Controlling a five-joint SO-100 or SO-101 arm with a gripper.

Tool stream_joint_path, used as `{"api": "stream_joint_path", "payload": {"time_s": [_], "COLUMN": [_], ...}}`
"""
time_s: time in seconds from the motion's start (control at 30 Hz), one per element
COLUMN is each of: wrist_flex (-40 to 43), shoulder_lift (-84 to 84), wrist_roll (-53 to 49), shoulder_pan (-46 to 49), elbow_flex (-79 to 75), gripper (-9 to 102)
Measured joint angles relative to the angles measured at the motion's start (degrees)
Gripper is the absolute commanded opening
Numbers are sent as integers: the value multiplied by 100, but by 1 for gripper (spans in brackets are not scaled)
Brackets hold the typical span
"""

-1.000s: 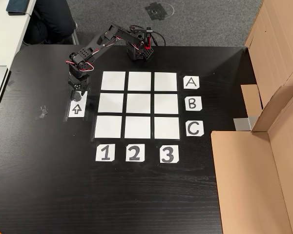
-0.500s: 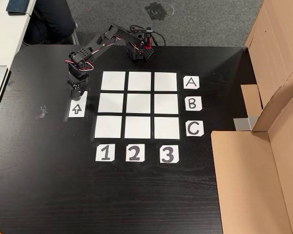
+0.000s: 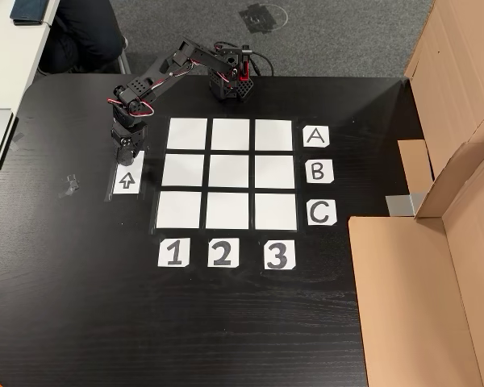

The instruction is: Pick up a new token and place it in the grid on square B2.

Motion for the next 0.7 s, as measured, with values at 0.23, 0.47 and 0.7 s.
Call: {"api": "stream_joint_path", "payload": {"time_s": [0.23, 0.47, 0.7], "wrist_flex": [26, 149, 615], "shoulder_lift": [290, 905, 2057], "wrist_roll": [0, 0, 0], "shoulder_pan": [18, 18, -193], "elbow_flex": [0, 0, 211], "gripper": [7, 7, 8]}}
